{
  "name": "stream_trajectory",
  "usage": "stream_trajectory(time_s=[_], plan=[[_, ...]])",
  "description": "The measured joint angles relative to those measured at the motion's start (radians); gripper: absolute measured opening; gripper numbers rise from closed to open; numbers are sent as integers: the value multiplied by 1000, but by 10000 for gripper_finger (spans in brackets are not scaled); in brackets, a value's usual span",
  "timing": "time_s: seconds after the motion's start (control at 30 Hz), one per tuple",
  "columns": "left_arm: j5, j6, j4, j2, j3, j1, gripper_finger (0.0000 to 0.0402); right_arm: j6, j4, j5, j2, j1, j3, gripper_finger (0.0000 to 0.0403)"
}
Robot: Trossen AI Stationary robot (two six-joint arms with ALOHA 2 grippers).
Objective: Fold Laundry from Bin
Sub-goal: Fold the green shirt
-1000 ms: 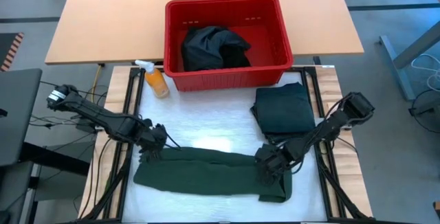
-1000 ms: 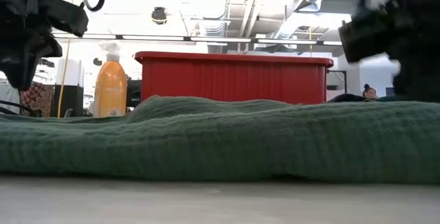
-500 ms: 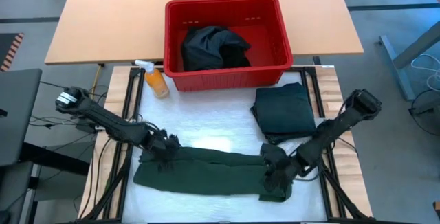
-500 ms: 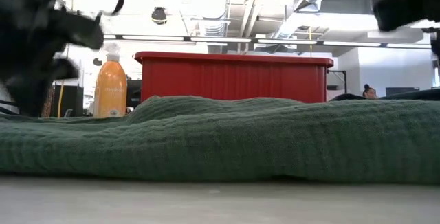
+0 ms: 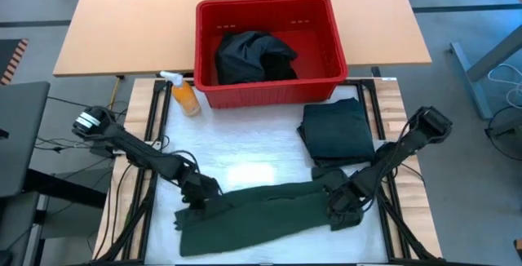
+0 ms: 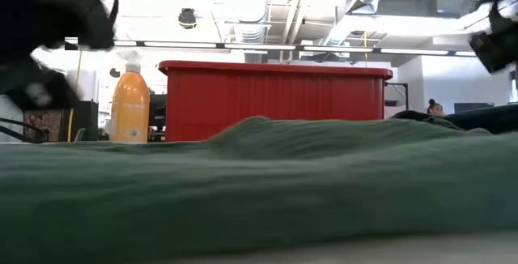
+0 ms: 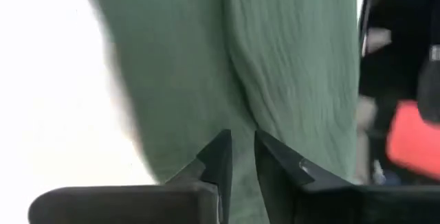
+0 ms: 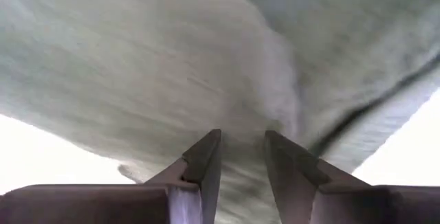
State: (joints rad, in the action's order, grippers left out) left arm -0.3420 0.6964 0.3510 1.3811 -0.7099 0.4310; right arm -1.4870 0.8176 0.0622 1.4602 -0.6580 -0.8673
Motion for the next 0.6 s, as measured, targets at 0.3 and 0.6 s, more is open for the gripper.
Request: stream_trajectory(time_s=[0.3, 0.6], plan=[[231, -21, 68, -180, 2, -30, 31, 57, -54, -68, -201, 74, 0, 140], [173, -19, 156, -197, 106, 39, 44, 128, -450, -111, -113, 98, -1, 140]])
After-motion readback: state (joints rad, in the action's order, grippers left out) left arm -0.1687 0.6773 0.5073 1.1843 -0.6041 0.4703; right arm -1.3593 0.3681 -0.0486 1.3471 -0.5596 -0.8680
